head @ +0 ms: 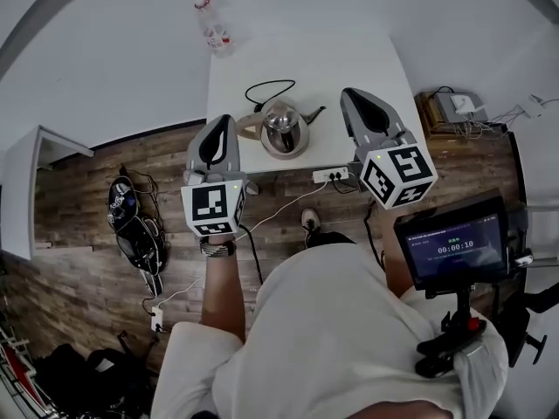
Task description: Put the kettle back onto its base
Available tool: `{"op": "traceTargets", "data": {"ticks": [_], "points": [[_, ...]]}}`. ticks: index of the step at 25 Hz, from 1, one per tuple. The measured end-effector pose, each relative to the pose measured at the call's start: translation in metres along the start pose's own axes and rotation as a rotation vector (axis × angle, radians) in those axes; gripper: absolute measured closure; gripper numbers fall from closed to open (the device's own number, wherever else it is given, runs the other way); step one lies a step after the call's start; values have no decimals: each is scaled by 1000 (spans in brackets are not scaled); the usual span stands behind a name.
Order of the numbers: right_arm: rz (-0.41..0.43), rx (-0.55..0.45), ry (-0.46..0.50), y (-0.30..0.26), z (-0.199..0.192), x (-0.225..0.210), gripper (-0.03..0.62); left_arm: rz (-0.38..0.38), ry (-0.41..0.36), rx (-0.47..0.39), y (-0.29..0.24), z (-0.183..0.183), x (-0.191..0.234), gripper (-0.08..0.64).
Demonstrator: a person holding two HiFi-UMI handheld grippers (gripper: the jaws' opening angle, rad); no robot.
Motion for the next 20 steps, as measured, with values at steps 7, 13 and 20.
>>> {"op": "traceTargets", "data": {"ticks": [7,13,20], "points": [[14,-17,5,-4,11,5,591,5,-9,-17,2,10,5,554],[13,-9,-9,-5,6,2,591,-1,-9,-10,-3,10,2,552],[11,-3,3,-5,10,1,591,-7,-5,-7,-6,16,1,552]]}}
Point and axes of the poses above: the fingertips, and each gripper's own axes: y backward along the fingers, x to its left, z out of its top, the point moved 5 cm from there along y, backward along the fingers
